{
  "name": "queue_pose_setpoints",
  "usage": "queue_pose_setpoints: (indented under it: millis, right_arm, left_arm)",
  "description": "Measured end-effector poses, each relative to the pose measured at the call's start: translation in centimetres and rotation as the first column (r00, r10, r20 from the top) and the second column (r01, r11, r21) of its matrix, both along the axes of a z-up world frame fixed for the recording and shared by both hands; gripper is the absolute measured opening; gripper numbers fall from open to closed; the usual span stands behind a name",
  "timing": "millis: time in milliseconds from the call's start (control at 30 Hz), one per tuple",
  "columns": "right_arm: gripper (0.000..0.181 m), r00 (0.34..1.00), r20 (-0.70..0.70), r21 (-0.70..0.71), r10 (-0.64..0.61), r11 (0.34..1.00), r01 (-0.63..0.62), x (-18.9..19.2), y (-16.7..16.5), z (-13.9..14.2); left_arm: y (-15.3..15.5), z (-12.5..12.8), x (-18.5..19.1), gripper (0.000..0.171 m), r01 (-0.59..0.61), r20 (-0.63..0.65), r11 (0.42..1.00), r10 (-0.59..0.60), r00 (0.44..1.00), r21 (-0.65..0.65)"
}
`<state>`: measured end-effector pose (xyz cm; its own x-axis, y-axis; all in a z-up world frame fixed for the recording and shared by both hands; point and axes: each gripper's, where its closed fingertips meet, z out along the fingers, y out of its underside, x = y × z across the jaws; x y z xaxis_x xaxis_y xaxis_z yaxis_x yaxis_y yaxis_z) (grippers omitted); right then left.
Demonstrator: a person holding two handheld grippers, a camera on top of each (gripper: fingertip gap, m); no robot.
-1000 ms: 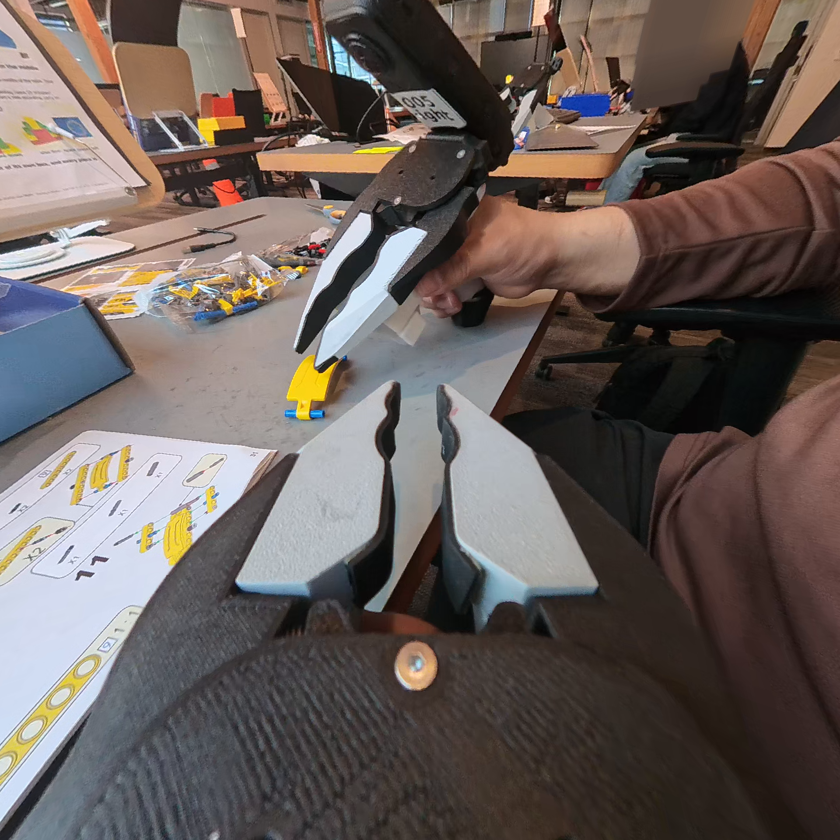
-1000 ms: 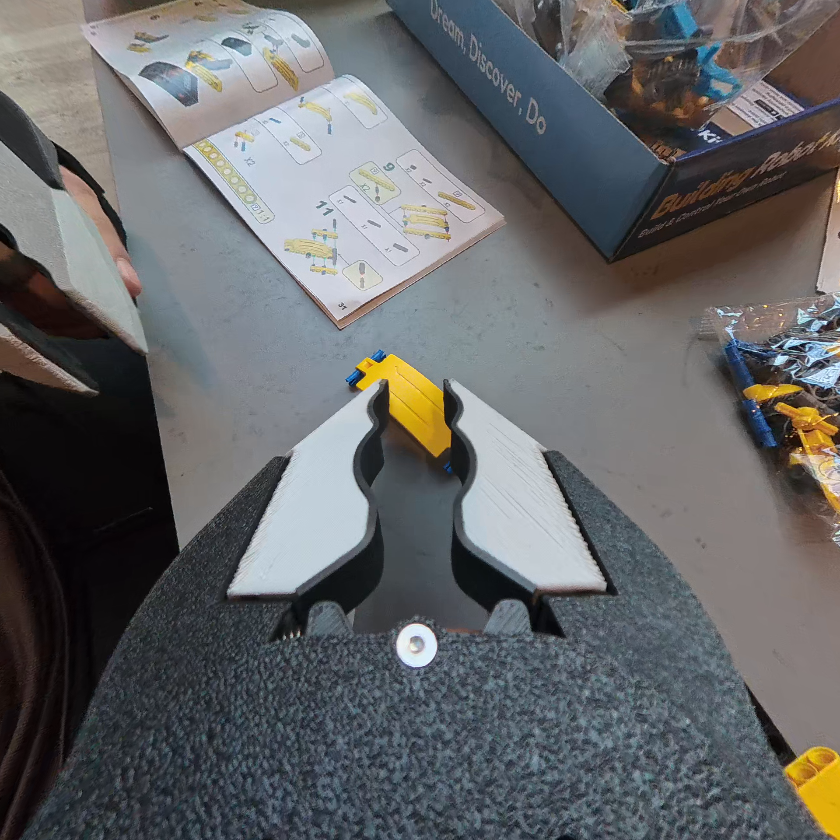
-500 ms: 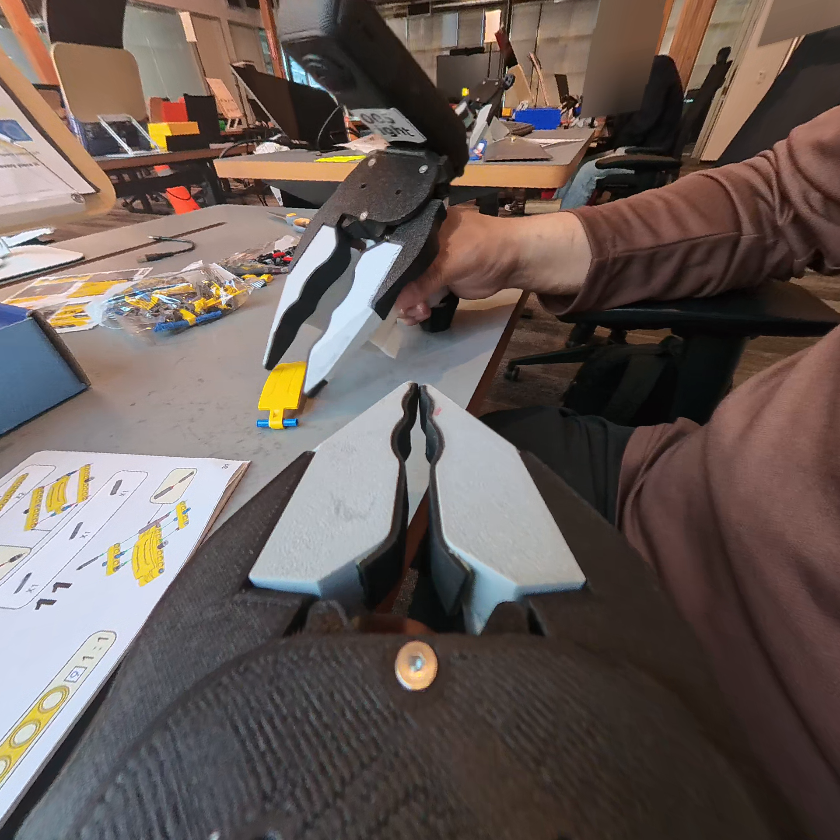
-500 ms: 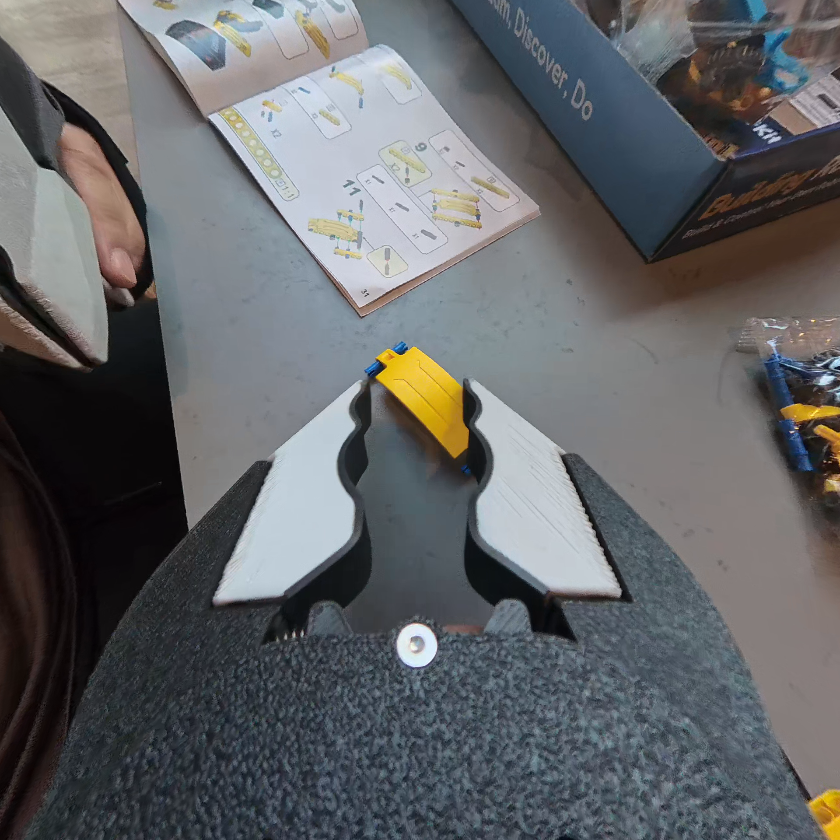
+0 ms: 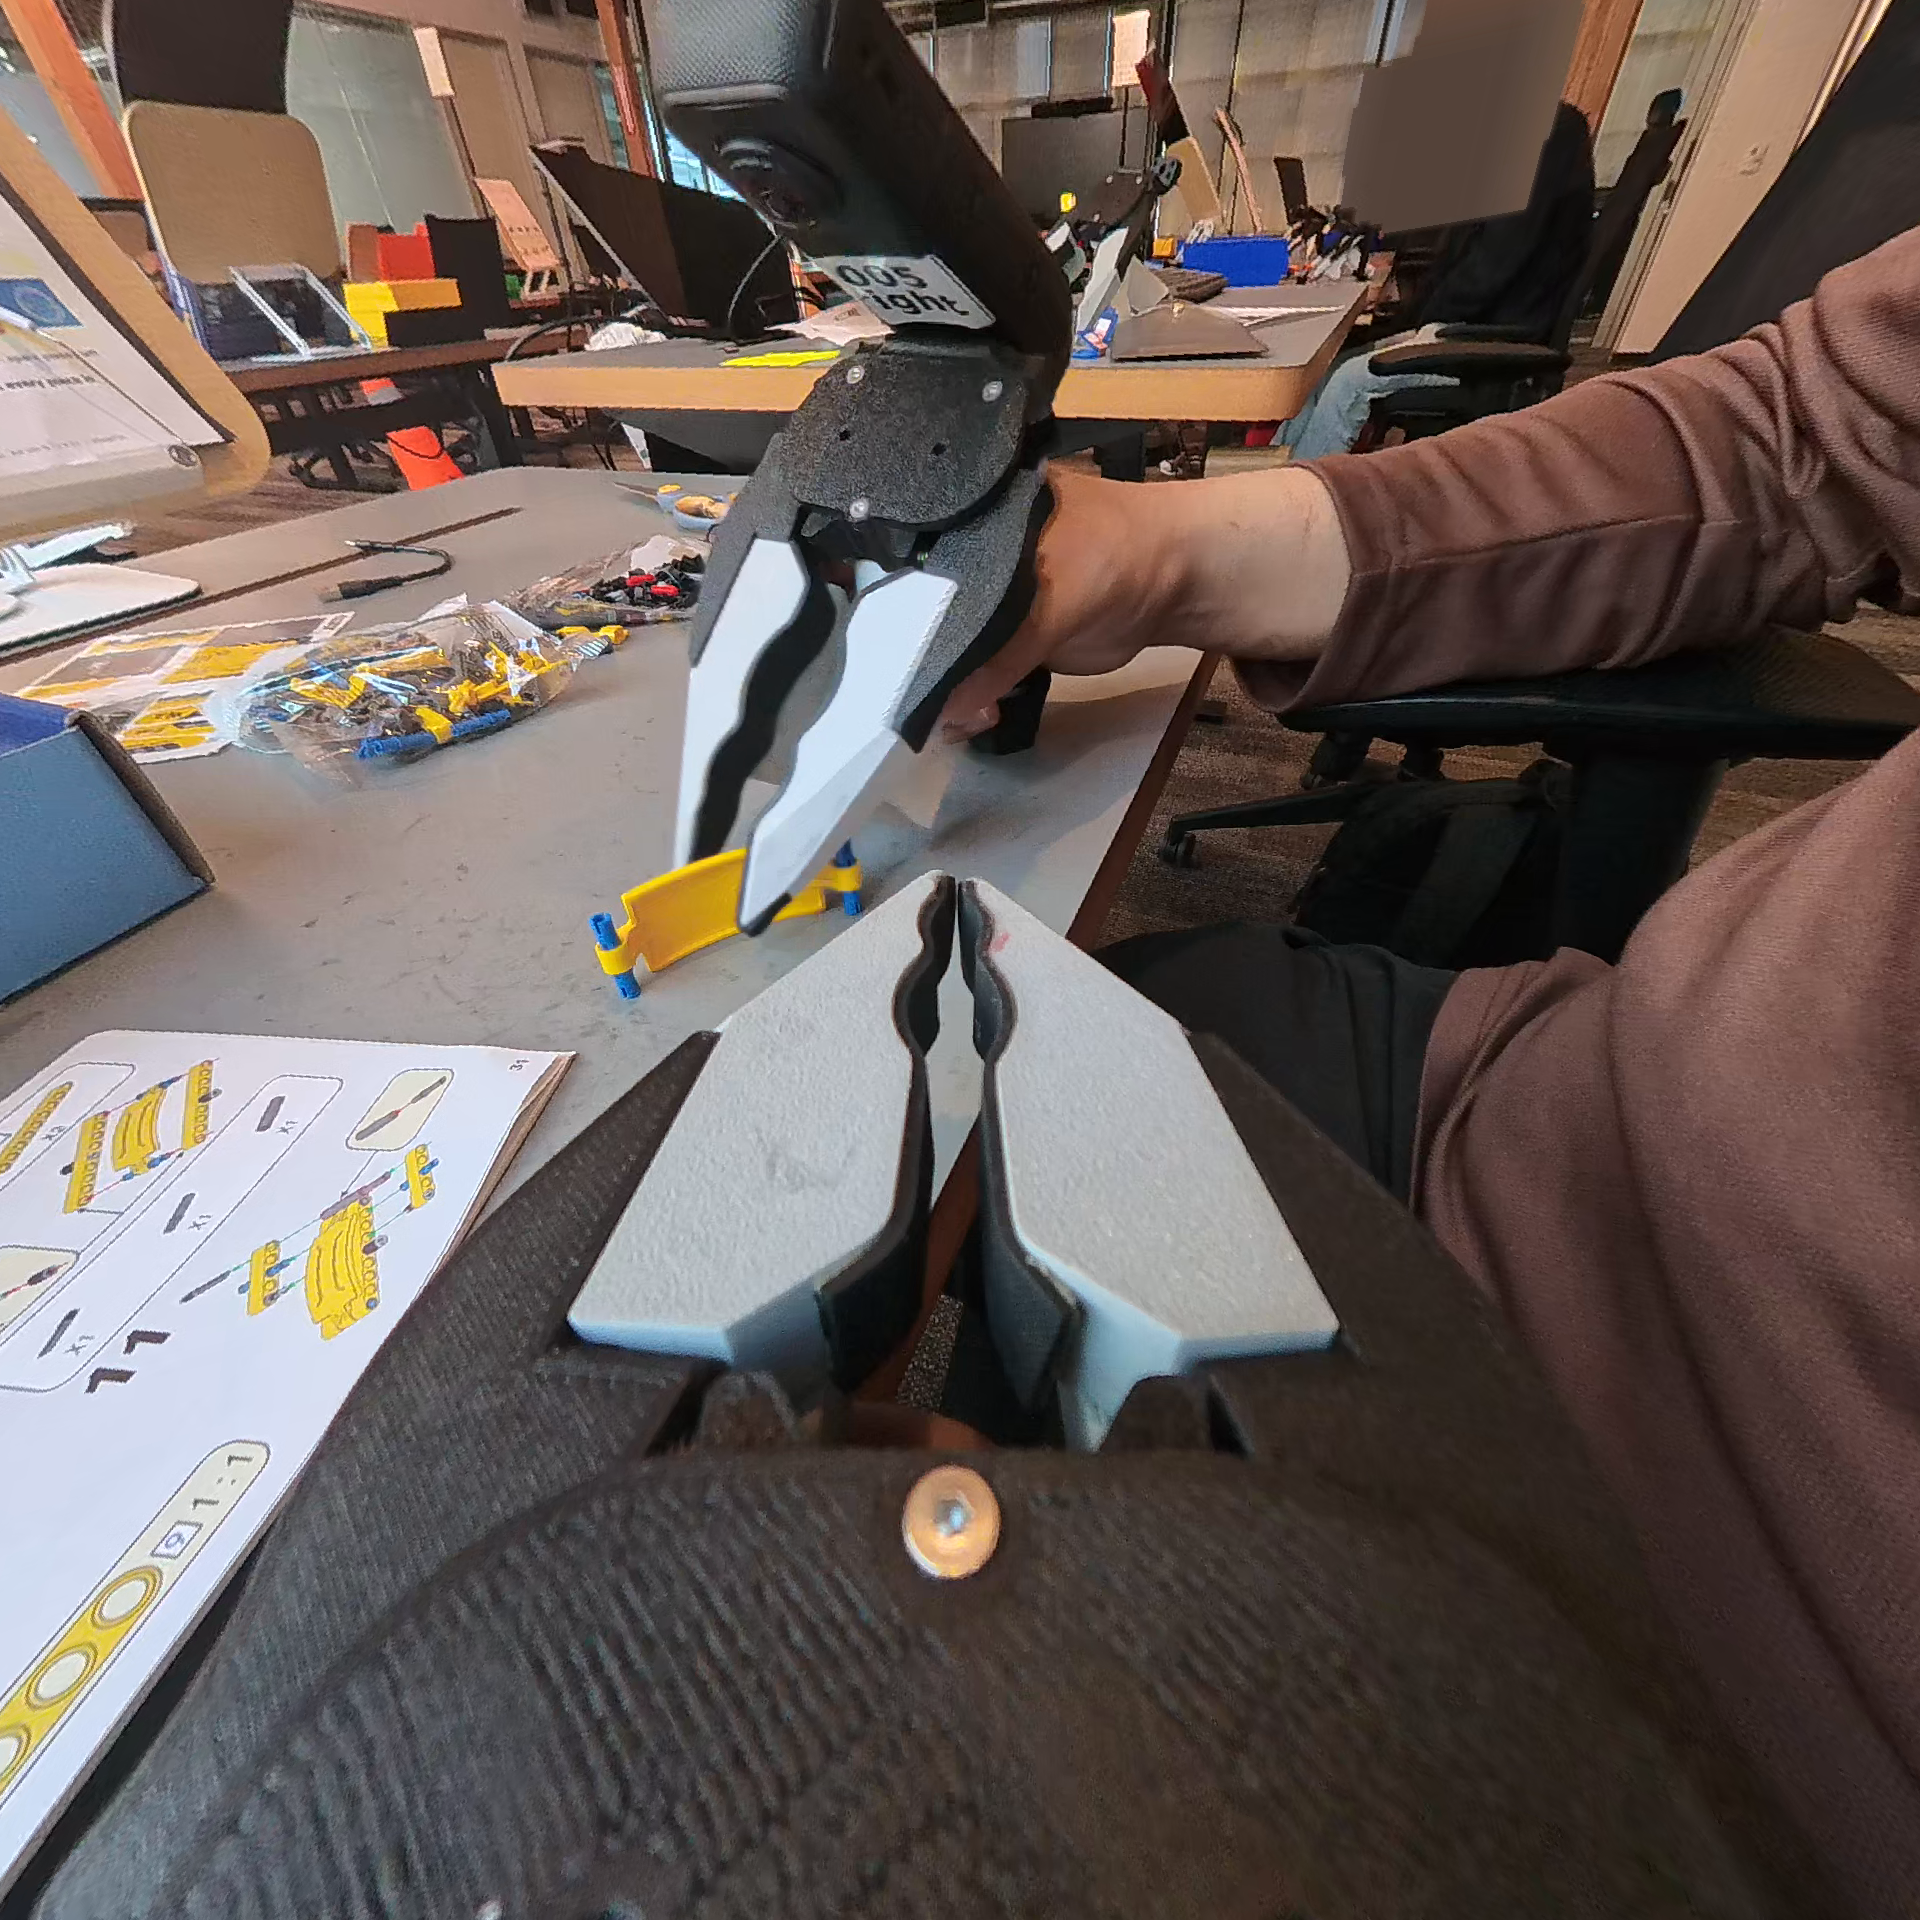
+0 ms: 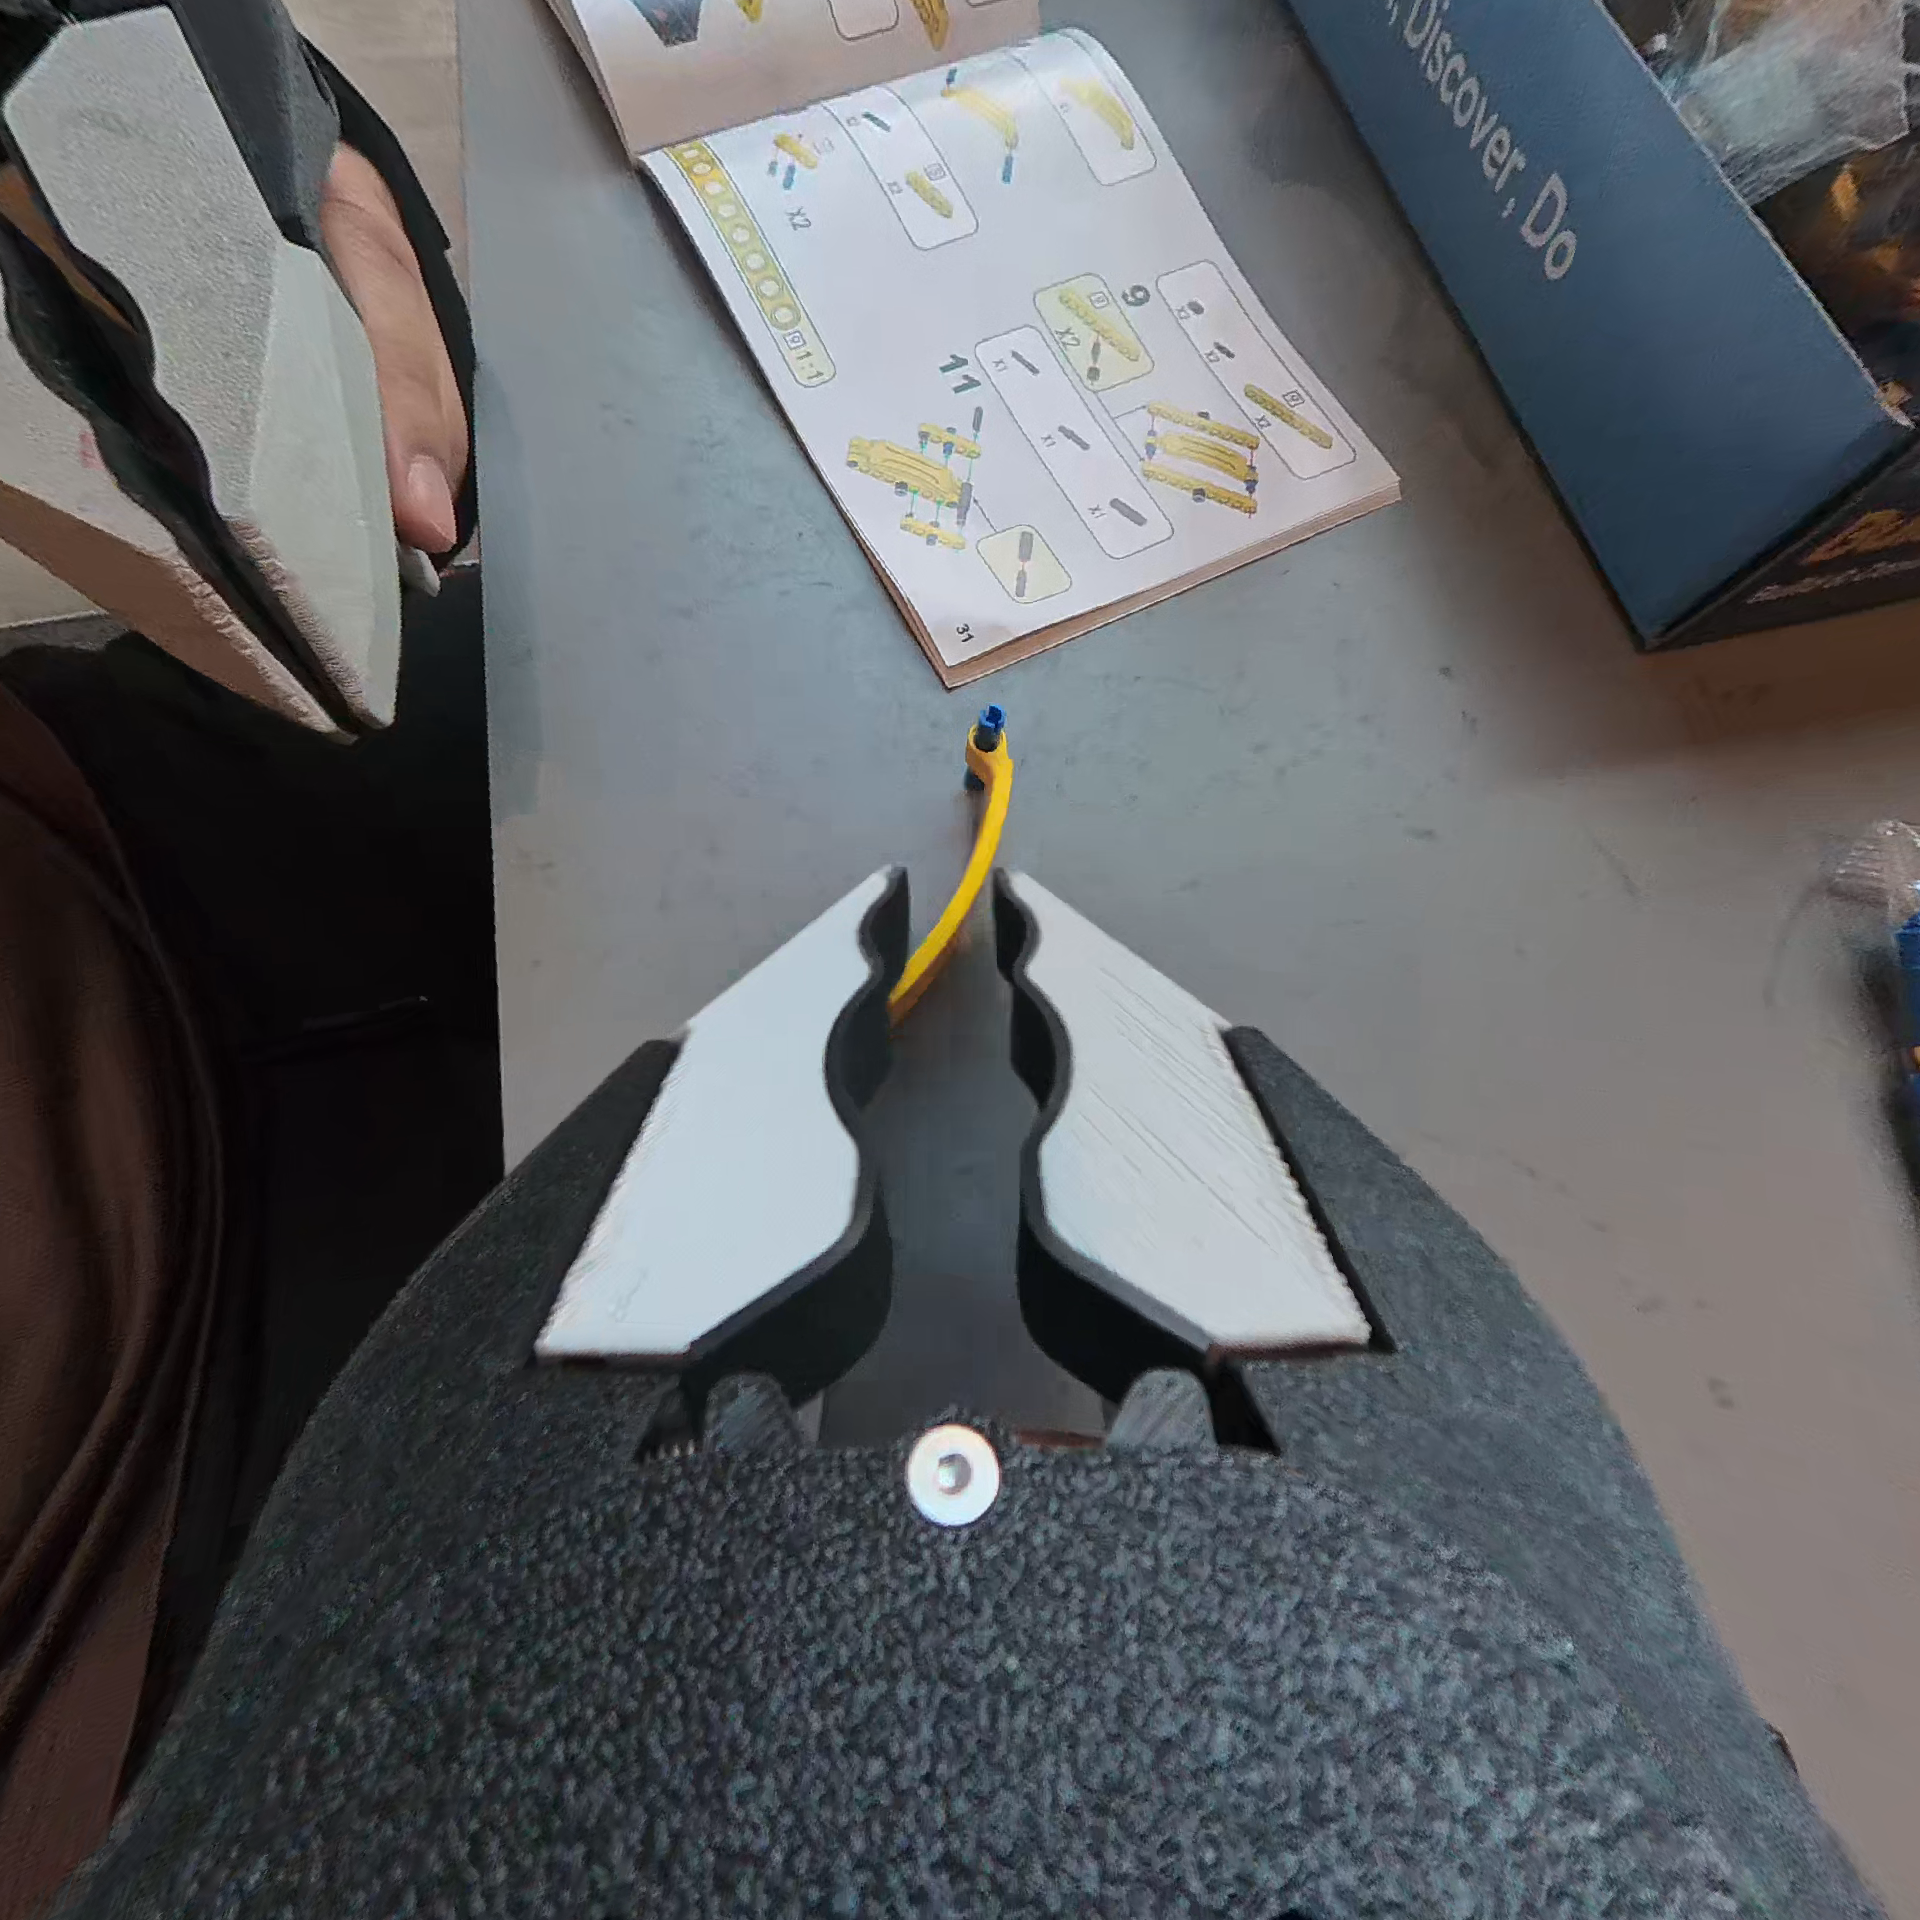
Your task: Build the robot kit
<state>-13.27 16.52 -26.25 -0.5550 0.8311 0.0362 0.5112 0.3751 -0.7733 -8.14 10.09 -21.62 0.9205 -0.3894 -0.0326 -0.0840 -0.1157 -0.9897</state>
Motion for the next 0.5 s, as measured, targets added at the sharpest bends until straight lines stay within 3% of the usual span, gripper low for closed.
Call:
queue_pose_setpoints:
  millis: [67, 167, 267, 333, 500]
  right_arm:
    - [0.002, 0.999, -0.03, 0.027, 0.012, 1.0, -0.011, 0.1, -0.1, 0.2]
    - [0.002, 0.985, -0.157, 0.102, -0.069, 0.991, 0.085, -0.7, 1.1, 1.3]
    - [0.002, 0.952, -0.284, 0.361, -0.111, 0.908, 0.214, -1.1, 3.8, 2.1]
    - [0.002, 0.962, -0.258, 0.51, -0.088, 0.833, 0.213, -0.8, 4.4, 1.2]
    - [0.02, 0.987, -0.138, 0.51, -0.082, 0.848, 0.142, 0.8, 2.6, -0.1]
  left_arm:
    - [0.0, 0.0, 0.0, 0.0, 0.001, 0.0, 1.0, -0.001, 1.0, 0.0]
    - [0.0, 0.0, 0.0, 0.0, 0.0, 0.002, 1.0, 0.0, 1.0, 0.0]
    - [0.0, 0.0, 0.0, 0.0, 0.0, 0.0, 1.0, 0.0, 1.0, -0.001]
    - [0.0, 0.0, 0.0, 0.0, 0.001, 0.001, 1.0, -0.001, 1.0, 0.0]
    - [0.1, 0.1, -0.2, 0.0, -0.015, 0.005, 1.0, 0.015, 1.0, 0.002]
